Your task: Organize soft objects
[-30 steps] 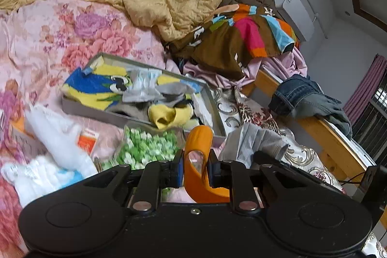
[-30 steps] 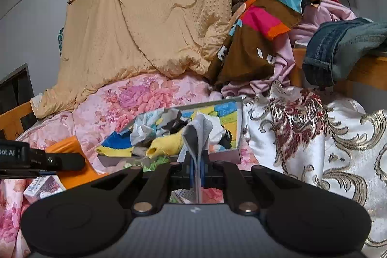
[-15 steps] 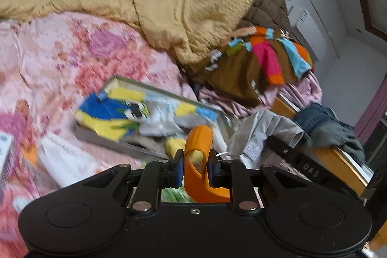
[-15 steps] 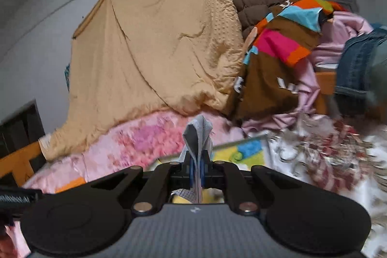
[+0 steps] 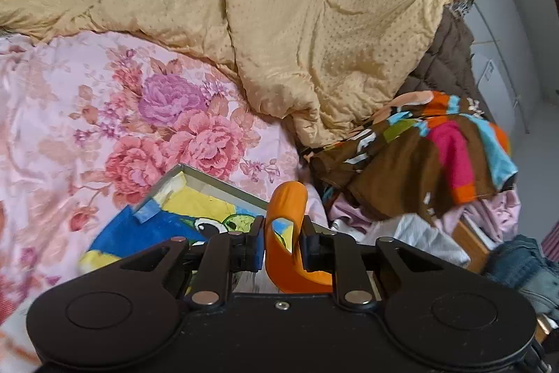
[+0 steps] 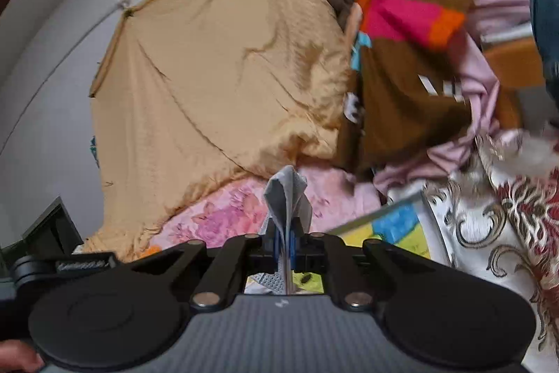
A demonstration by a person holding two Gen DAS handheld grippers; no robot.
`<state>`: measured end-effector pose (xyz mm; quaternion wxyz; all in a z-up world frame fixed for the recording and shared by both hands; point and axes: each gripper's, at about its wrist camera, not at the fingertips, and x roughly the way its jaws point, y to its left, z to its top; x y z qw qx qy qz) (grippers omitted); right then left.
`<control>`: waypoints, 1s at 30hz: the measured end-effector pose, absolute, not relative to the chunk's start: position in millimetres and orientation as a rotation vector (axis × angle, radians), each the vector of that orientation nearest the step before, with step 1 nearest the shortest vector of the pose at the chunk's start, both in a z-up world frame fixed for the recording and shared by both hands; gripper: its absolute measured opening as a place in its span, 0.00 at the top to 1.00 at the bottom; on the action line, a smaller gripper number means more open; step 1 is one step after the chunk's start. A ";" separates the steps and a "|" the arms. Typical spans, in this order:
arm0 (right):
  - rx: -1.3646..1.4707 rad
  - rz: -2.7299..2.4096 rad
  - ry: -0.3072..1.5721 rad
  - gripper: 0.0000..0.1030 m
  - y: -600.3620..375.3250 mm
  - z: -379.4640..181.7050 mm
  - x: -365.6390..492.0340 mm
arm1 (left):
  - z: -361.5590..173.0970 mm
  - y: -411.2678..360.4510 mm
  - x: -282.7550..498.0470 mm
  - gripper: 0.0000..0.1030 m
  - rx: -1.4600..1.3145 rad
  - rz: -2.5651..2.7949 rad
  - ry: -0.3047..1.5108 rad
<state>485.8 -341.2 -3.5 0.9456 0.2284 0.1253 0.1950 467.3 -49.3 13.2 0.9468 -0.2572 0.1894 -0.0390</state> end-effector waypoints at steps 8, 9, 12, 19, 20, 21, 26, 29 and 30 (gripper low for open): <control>0.488 0.339 0.365 0.90 -358.7 -24.7 515.5 | -16.0 -86.8 516.5 0.79 -0.453 -0.085 0.429; 0.497 0.333 0.377 0.89 -361.2 -26.8 518.1 | -19.5 -91.4 519.4 0.79 -0.444 -0.087 0.436; 0.519 0.298 0.413 0.87 -369.2 -34.9 524.0 | -27.8 -101.7 523.6 0.79 -0.432 -0.084 0.449; 0.444 0.237 0.462 0.73 -366.7 -43.1 529.9 | -34.6 -121.4 527.3 0.78 -0.356 -0.073 0.457; 0.439 0.234 0.461 0.70 -366.5 -43.3 529.7 | -33.8 -122.4 527.1 0.76 -0.351 -0.073 0.451; 0.437 0.233 0.461 0.67 -366.1 -42.6 528.8 | -32.6 -123.0 526.5 0.74 -0.344 -0.070 0.446; 0.434 0.232 0.462 0.54 -366.4 -39.9 527.4 | -27.2 -120.4 526.1 0.70 -0.359 -0.069 0.453; 0.434 0.234 0.472 0.48 -367.0 -38.2 527.0 | -25.4 -116.3 524.3 0.65 -0.386 -0.063 0.460; 0.431 0.233 0.472 0.45 -367.5 -37.4 526.1 | -24.5 -115.3 523.7 0.64 -0.392 -0.064 0.464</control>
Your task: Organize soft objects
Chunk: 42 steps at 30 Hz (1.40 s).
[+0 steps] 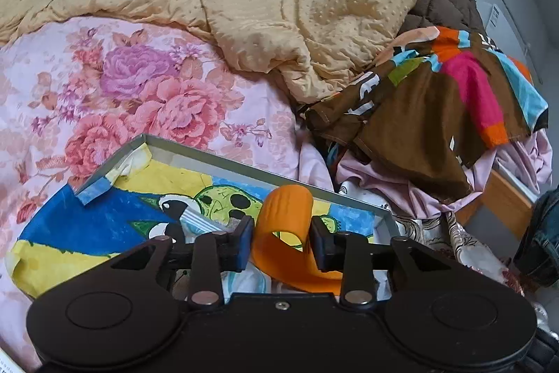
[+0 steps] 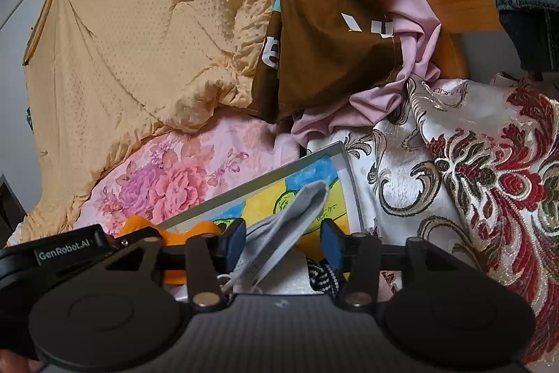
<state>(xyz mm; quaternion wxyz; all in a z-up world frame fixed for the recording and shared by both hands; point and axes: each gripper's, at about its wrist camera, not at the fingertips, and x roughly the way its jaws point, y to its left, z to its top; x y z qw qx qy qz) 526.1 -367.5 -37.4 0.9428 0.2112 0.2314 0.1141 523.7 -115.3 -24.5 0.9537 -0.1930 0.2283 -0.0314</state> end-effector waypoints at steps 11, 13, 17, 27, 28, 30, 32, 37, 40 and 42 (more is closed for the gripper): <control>0.407 0.224 0.482 0.26 -373.1 -20.8 508.7 | -7.3 -113.5 504.7 0.39 -0.399 -0.054 0.451; 0.411 0.225 0.476 0.22 -374.9 -14.8 502.5 | -2.9 -113.0 497.0 0.35 -0.396 -0.055 0.443; 0.394 0.215 0.444 0.15 -376.9 3.3 485.3 | 8.2 -111.3 477.3 0.26 -0.375 -0.056 0.421; 0.298 0.216 0.379 0.04 -371.7 48.5 423.7 | 35.9 -98.9 412.9 0.12 -0.373 -0.030 0.382; 0.288 0.220 0.373 0.04 -370.6 52.2 416.9 | 38.4 -98.4 404.3 0.11 -0.360 -0.030 0.376; 0.262 0.222 0.357 0.02 -367.2 59.7 403.0 | 43.8 -97.1 386.9 0.07 -0.330 -0.032 0.358; 0.246 0.219 0.344 0.01 -364.6 64.9 390.3 | 47.8 -95.3 371.9 0.06 -0.317 -0.036 0.346; 0.219 0.239 0.326 0.00 -357.9 72.0 362.2 | 57.4 -90.8 337.8 0.01 -0.303 -0.060 0.339; 0.196 0.250 0.328 0.00 -353.0 72.7 346.8 | 60.1 -89.7 318.6 0.01 -0.279 -0.076 0.328; 0.186 0.253 0.332 0.00 -350.3 71.2 337.3 | 60.5 -88.6 307.9 0.01 -0.271 -0.082 0.326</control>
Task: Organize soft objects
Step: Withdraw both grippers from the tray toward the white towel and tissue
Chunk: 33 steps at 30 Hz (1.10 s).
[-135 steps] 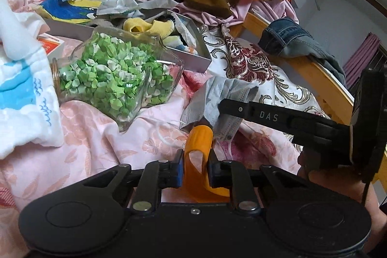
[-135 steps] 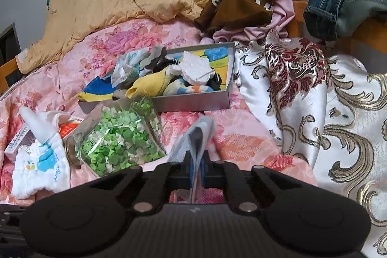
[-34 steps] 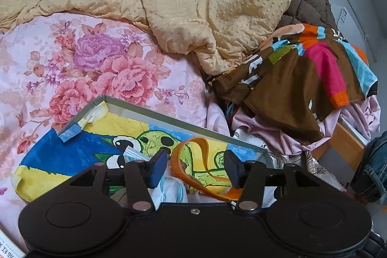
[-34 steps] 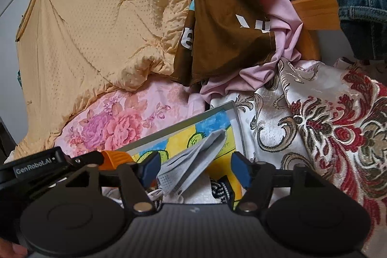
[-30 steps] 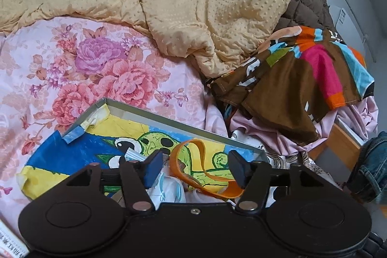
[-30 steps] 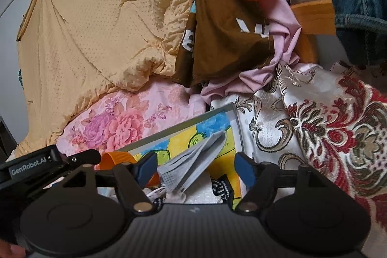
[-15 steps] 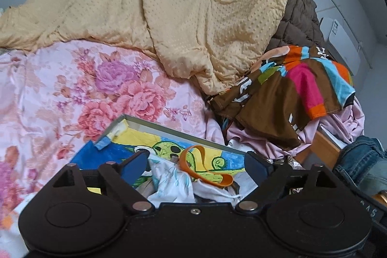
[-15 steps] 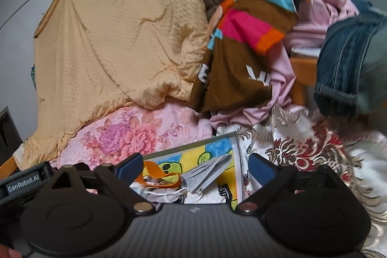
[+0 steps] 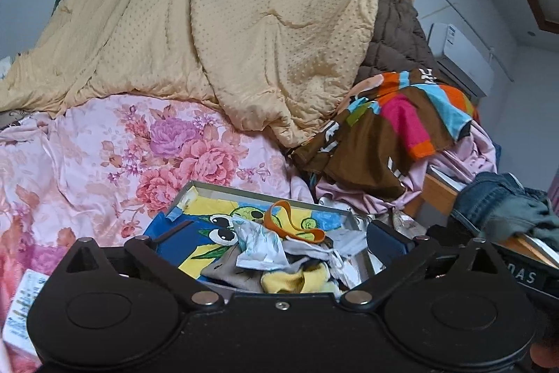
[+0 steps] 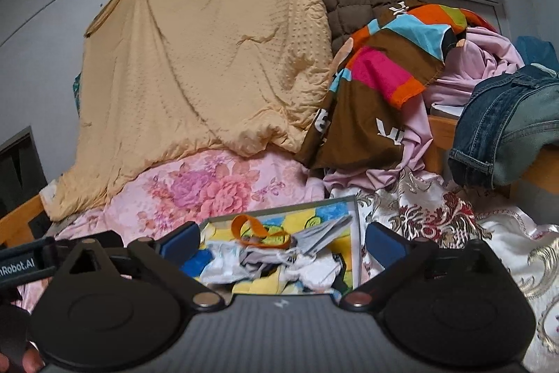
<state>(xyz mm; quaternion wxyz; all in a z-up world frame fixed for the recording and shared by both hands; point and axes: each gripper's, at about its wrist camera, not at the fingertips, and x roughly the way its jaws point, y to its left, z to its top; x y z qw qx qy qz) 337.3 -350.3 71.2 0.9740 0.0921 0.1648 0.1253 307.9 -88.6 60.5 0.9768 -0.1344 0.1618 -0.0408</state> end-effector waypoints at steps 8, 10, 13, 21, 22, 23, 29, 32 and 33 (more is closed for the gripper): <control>0.149 0.280 0.344 0.00 -335.9 54.1 296.8 | 54.2 -76.6 266.1 0.01 -0.277 -0.093 0.334; 0.138 0.283 0.344 0.00 -331.7 49.7 288.0 | 50.2 -71.6 256.8 0.01 -0.279 -0.098 0.337; 0.128 0.293 0.338 0.00 -325.6 45.2 273.8 | 43.5 -63.1 243.9 0.01 -0.288 -0.095 0.340; 0.083 0.315 0.353 0.00 -308.5 36.3 241.8 | 21.2 -34.1 214.1 0.01 -0.337 -0.079 0.379; 0.078 0.319 0.357 0.00 -306.9 34.9 238.2 | 17.5 -30.4 211.1 0.01 -0.349 -0.074 0.389; 0.071 0.322 0.363 0.00 -304.5 32.9 233.6 | 13.6 -26.8 207.7 0.01 -0.358 -0.068 0.395; 0.028 0.363 0.409 0.00 -286.6 22.2 217.2 | -5.2 -8.8 190.4 0.01 -0.367 -0.042 0.426; 0.011 0.382 0.411 0.00 -278.3 19.3 213.6 | -13.6 -1.0 181.1 0.01 -0.372 -0.031 0.441; 0.012 0.389 0.416 0.00 -276.0 18.2 213.5 | -15.8 0.9 178.0 0.01 -0.370 -0.029 0.445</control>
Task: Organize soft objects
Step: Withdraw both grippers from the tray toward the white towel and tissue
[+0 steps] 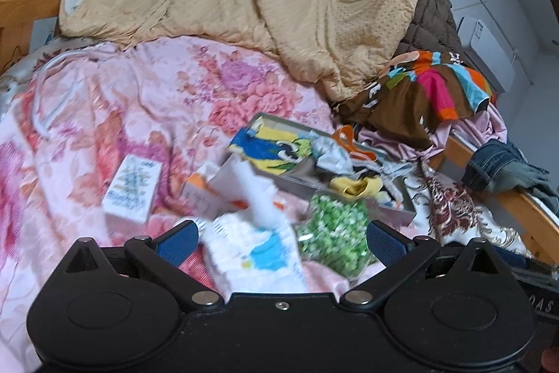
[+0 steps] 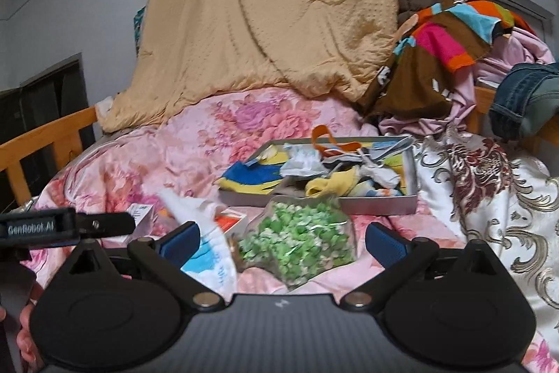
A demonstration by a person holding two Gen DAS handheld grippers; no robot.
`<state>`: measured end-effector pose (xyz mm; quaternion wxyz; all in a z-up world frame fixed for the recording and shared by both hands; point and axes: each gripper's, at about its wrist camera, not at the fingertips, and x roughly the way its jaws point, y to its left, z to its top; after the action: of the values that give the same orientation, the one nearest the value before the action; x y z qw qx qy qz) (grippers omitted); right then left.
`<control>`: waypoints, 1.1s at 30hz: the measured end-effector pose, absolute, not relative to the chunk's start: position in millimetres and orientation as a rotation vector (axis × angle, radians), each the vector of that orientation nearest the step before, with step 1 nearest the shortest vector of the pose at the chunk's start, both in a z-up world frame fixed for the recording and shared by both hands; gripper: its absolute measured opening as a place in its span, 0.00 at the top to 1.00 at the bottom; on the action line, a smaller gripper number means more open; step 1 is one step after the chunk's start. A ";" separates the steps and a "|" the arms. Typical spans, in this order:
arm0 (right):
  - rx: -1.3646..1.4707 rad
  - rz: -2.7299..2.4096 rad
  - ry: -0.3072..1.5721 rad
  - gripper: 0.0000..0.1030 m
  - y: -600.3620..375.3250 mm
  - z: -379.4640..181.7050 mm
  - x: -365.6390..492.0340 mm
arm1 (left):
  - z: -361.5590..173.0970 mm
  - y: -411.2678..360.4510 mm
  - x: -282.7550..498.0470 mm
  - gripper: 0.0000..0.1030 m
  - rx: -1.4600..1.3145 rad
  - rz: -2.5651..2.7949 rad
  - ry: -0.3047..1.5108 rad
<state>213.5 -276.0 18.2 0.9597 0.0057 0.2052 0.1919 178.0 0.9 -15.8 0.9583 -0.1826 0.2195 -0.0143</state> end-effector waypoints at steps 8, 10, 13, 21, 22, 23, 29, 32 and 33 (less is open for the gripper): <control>0.033 0.431 0.428 0.00 -263.8 14.6 216.8 | -30.6 14.3 156.4 0.01 -0.297 -0.019 0.463; 0.031 0.436 0.435 0.00 -262.2 12.8 217.7 | -33.7 15.5 155.4 0.01 -0.277 -0.019 0.466; 0.023 0.439 0.452 0.00 -259.6 9.7 219.6 | -37.0 16.8 156.6 0.01 -0.262 -0.018 0.471; 0.033 0.475 0.481 0.00 -254.1 4.2 222.1 | -38.8 30.1 165.7 0.01 -0.245 0.009 0.504; 0.033 0.479 0.486 0.00 -253.4 3.3 222.6 | -38.4 32.6 167.1 0.01 -0.245 0.014 0.507; 0.034 0.482 0.490 0.00 -252.5 2.6 222.8 | -38.3 35.4 168.0 0.01 -0.245 0.017 0.508; 0.070 0.518 0.533 0.00 -244.4 -4.3 228.0 | -39.5 50.2 173.6 0.01 -0.260 0.041 0.529; 0.069 0.537 0.551 0.00 -236.3 -10.2 231.7 | -41.1 57.0 175.3 0.01 -0.280 0.055 0.537; 0.061 0.542 0.555 0.00 -233.3 -12.2 232.9 | -41.6 58.6 176.1 0.01 -0.284 0.060 0.539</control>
<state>232.9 -233.3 -12.2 0.9252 0.0297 0.2705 0.2643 176.1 58.6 -41.6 0.9535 -0.1398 0.2654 0.0293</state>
